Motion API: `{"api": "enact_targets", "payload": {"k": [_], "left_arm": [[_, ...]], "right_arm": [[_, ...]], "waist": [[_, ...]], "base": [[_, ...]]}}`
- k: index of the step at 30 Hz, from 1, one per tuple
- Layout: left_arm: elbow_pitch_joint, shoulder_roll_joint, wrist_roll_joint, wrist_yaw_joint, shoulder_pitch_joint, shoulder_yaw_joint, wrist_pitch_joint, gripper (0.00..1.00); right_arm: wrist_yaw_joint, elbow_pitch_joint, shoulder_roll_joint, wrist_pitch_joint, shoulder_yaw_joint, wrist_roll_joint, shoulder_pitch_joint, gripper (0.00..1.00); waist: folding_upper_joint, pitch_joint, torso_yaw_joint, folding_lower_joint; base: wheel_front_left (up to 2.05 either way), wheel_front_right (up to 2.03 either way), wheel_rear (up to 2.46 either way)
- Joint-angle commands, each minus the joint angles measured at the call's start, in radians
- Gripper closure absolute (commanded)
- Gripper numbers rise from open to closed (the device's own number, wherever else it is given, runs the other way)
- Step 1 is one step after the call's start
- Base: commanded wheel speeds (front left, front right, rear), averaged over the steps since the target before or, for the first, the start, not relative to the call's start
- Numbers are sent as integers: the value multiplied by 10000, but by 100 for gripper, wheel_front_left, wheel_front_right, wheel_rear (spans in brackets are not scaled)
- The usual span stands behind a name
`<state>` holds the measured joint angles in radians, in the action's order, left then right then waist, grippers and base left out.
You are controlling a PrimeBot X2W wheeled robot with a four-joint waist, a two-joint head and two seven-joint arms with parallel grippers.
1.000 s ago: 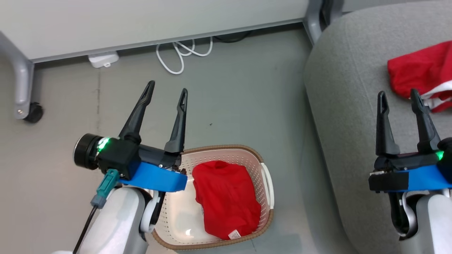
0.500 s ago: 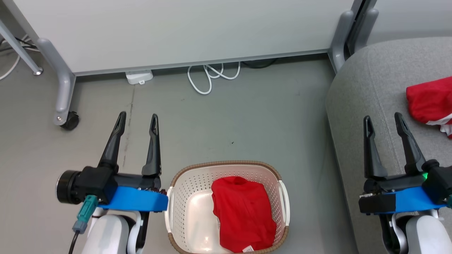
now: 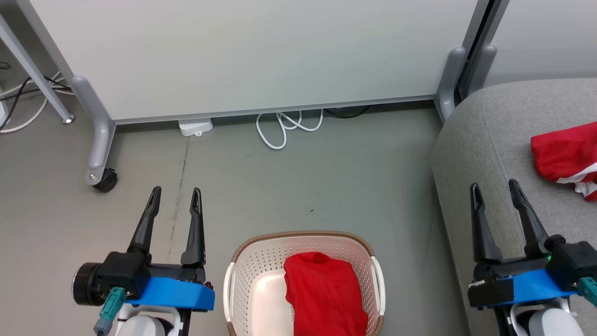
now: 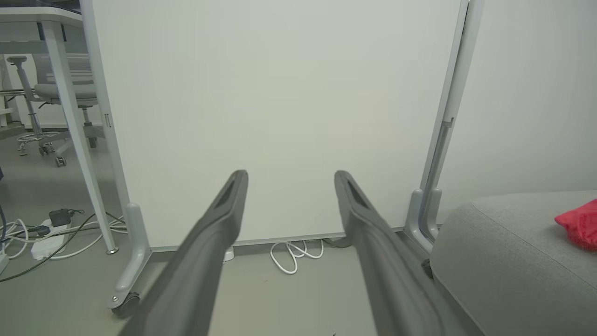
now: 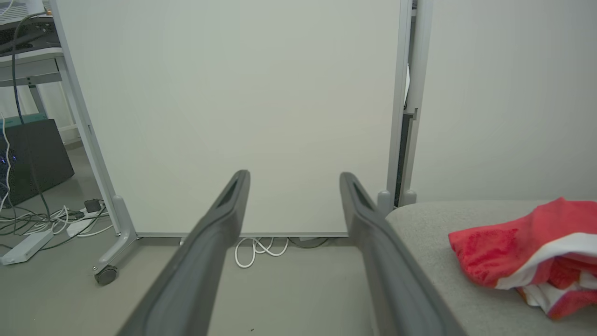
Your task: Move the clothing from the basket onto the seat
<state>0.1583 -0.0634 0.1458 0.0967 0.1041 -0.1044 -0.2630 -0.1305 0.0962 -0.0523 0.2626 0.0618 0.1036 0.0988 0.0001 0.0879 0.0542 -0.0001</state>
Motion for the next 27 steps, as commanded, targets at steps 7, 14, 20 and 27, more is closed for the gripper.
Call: {"api": "enact_targets", "payload": {"k": [7,14,20,27], "left_arm": [[46,56,-157,89,-260,255,-25,0],[37,101,-203,143,-345,432,-25,0],[16,113,-245,167,-341,499,-25,0],[23,126,-250,186,-288,563,-26,0]], "right_arm": [[-5,72,26,34,-72,217,-327,0],[-5,81,26,34,-161,281,-405,0],[-5,98,26,34,-221,320,-354,0],[-5,122,27,34,-286,350,-278,0]], "waist": [[-1,-157,30,1],[-1,-231,51,1],[-1,-203,29,1],[-1,-117,-55,1]], "base": [[0,0,0],[0,0,0],[0,0,0],[0,0,0]]}}
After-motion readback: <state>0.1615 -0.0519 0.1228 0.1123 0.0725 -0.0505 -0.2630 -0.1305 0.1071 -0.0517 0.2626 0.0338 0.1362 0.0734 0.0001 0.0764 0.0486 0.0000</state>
